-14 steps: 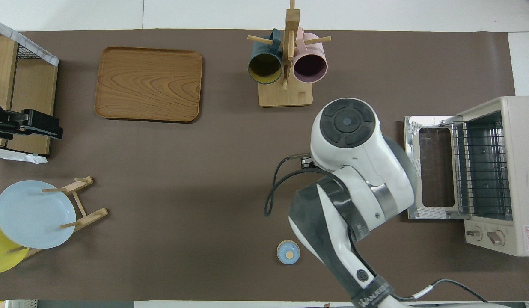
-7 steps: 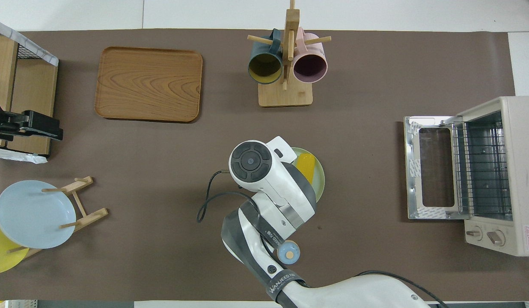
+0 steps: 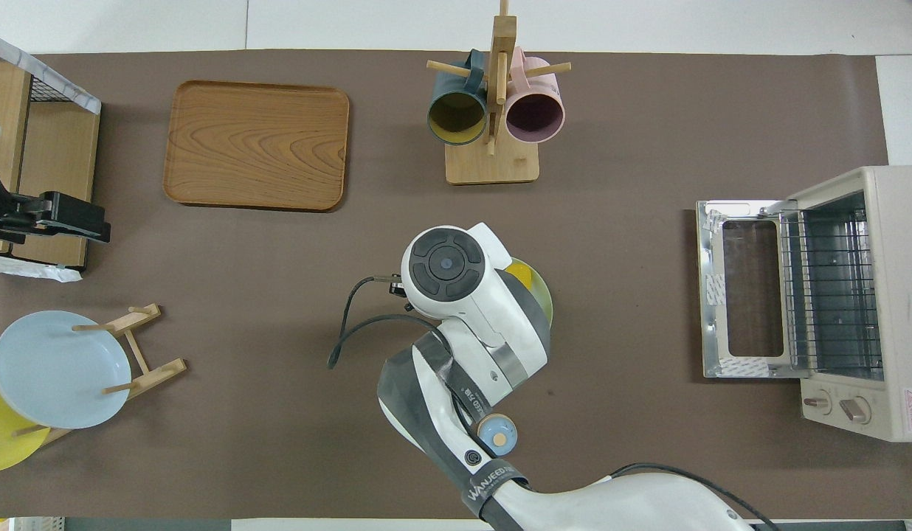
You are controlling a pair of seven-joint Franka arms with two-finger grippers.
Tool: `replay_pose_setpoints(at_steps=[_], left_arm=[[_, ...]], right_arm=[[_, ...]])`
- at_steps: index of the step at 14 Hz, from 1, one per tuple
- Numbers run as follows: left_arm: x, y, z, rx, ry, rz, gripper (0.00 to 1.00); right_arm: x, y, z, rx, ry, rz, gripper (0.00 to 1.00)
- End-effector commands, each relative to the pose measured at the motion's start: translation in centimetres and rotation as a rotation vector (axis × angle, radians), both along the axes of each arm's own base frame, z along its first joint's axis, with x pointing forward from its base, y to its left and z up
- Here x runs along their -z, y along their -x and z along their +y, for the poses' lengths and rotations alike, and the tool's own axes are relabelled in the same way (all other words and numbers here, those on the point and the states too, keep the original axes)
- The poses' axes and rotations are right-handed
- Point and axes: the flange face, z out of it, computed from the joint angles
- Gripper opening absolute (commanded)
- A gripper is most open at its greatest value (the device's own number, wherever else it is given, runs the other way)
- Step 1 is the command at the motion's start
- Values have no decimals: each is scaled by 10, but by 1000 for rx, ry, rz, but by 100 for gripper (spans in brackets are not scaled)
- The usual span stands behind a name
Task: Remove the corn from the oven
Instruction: 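Pull the green plate with corn out and set it on the table, then grasp the yellow corn with the left gripper while the right gripper withdraws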
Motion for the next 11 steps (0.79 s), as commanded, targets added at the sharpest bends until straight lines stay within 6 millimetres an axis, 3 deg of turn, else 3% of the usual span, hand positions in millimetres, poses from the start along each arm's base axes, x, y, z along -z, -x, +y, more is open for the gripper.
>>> replay_pose_setpoints(at_steps=[1,3,4,6,9,11], left_arm=[[4,10,-4,18,20,-24,100],[10,13,-8,25,20,-28,100],[13,16,-19,44,26,-28,100],[22,18,-44,82,37,-24,100],[55,29,-105,115,60,-20,100],[76,41,-168,123,102,-38,100]], right_arm=[[-49,-10,-53,-42,20,37,52],[-54,-18,-102,-1,69,63,27],[-41,-17,-125,21,81,88,15],[-11,-16,-178,26,75,101,2],[22,-20,-273,39,56,106,0],[35,-15,-310,34,49,107,0]])
